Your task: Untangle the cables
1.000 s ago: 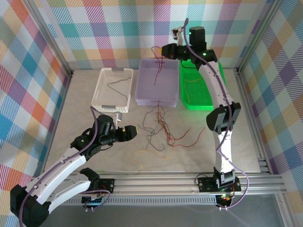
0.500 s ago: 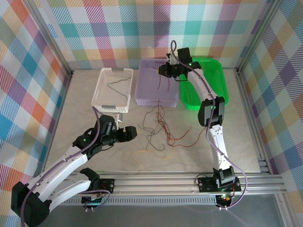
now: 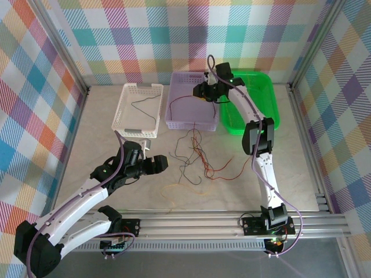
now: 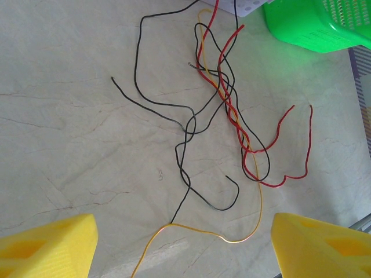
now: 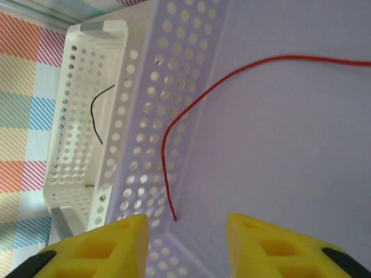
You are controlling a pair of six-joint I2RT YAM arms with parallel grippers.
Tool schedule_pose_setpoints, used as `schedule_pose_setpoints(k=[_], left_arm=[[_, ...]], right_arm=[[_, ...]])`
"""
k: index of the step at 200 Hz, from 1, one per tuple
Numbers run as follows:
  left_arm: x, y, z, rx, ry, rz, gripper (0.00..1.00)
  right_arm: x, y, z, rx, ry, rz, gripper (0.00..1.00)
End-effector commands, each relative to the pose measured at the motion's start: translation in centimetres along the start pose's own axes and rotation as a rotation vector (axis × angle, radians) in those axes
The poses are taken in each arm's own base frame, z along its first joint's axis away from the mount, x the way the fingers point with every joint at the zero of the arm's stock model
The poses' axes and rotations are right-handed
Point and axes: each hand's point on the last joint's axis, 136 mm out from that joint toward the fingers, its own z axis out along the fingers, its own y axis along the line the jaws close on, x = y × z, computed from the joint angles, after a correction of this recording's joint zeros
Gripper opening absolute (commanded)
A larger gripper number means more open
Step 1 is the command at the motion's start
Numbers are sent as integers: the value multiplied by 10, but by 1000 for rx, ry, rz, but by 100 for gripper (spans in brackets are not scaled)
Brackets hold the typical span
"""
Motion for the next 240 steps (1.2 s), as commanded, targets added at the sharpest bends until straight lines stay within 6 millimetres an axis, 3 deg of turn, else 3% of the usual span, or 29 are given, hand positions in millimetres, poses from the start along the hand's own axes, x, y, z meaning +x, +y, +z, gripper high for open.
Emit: schedule_pose_setpoints(k=[1,23,49,73,138,199,214,240], left_arm=[[6,4,5,-2,12,10,79],[11,8,13,-16,43,6,79],[18,14,31,-58,114,-5,79],[19,18,47,-111,162,-13,78],[-9,2,92,-268,168,49,75],[-7,7,132,-408,243,102,66],[-7,7,138,-439,255,129,63],[-8,11,144,-497,256,173,62]], right_arm=[[-15,86,-69,-118,-110,-167,42],[4,113,-101,-153,-145,-215,46],[36,125,-126,-158,-156,-242,47],[66,129,-148,-131,-187,-287,49],[134,125,-203,-45,-273,-380,64],[170,133,-266,37,-419,-463,86],[177,135,-279,42,-458,-467,100],[188,134,-292,54,-493,-465,100]])
